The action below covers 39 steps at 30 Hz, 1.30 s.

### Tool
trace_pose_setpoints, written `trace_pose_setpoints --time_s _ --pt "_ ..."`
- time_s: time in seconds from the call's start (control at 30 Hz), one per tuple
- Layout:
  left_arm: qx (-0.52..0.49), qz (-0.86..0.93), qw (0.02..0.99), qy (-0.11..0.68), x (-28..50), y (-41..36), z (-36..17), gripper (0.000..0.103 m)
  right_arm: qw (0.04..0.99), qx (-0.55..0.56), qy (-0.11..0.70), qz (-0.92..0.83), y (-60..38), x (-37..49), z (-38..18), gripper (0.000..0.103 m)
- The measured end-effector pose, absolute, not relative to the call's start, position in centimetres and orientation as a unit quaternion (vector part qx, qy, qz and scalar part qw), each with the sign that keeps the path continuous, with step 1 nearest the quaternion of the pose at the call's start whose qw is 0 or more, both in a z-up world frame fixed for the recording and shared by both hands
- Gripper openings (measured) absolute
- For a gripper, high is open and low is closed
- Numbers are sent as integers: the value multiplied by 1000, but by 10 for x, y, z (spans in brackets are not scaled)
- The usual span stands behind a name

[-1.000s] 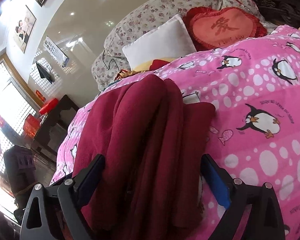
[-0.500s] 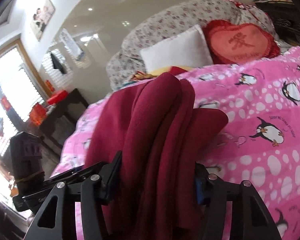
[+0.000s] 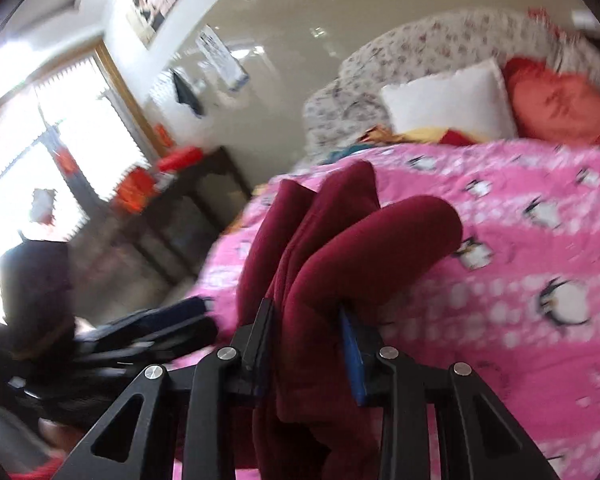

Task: Fold small clothes

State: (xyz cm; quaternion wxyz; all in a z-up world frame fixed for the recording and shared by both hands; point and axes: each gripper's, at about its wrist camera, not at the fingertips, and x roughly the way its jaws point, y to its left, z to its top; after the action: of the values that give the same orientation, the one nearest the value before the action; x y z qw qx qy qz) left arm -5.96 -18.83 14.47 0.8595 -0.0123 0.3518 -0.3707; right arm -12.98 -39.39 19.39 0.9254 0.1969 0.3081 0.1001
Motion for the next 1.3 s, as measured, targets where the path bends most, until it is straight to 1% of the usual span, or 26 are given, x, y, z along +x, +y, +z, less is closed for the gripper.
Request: trace_pose_setpoints --time_s 0.07,0.1,0.13,0.17,0.2,0.23,0.37,0.47,0.57,0.73,0.77,0.8,0.83,0.87,0.93,1.0,1.07,1.2,1.23,1.27,1.3 --pt "-46 -364 852 373 -50 -170 133 49 931 186 304 81 -395 -134 193 33" --pt "-57 -359 850 382 -45 -164 126 49 926 211 304 80 -402 -135 190 38" --pt "-66 -353 849 387 -42 -161 122 49 921 229 304 82 -407 -136 188 55" --pt "-74 -347 849 392 -38 -157 115 49 914 255 304 88 -415 -137 184 63" --pt "-76 -344 848 396 -37 -158 111 49 908 273 305 90 -420 -137 182 78" --pt "-76 -344 846 400 -36 -160 107 49 904 286 306 88 -425 -136 179 84" --pt "-64 -359 832 417 -40 -183 89 49 880 344 317 84 -454 -131 161 85" --pt "-51 -383 823 416 -51 -208 81 49 855 398 320 89 -478 -127 139 89" --pt "-23 -379 830 409 -55 -235 78 50 839 416 340 88 -488 -117 125 89" --pt "-7 -377 835 400 -51 -259 73 50 848 348 388 96 -475 -92 124 91" --pt "-2 -377 836 398 -51 -260 73 50 849 334 398 102 -471 -89 121 89" --pt "1 -378 836 398 -51 -259 74 50 850 314 410 109 -463 -84 117 73" --pt "0 -378 835 400 -51 -255 75 50 849 300 420 112 -458 -79 113 59" --pt "-7 -381 831 404 -48 -248 77 50 847 299 423 119 -454 -77 110 56" --pt "-38 -387 825 410 -44 -226 85 50 838 331 406 153 -456 -82 114 46" --pt "-50 -373 838 396 -44 -203 100 50 832 360 375 193 -457 -90 130 44" --pt "-46 -354 862 361 -47 -180 124 50 825 383 349 224 -454 -97 145 44" --pt "-52 -346 879 324 -56 -152 162 50 777 461 299 307 -440 -104 157 42" --pt "-54 -346 880 320 -58 -149 167 53 765 471 295 324 -433 -104 157 41" --pt "-54 -347 882 315 -61 -147 169 57 747 491 293 339 -426 -103 152 41" --pt "-52 -349 882 312 -63 -147 169 59 736 506 290 344 -423 -103 148 41"
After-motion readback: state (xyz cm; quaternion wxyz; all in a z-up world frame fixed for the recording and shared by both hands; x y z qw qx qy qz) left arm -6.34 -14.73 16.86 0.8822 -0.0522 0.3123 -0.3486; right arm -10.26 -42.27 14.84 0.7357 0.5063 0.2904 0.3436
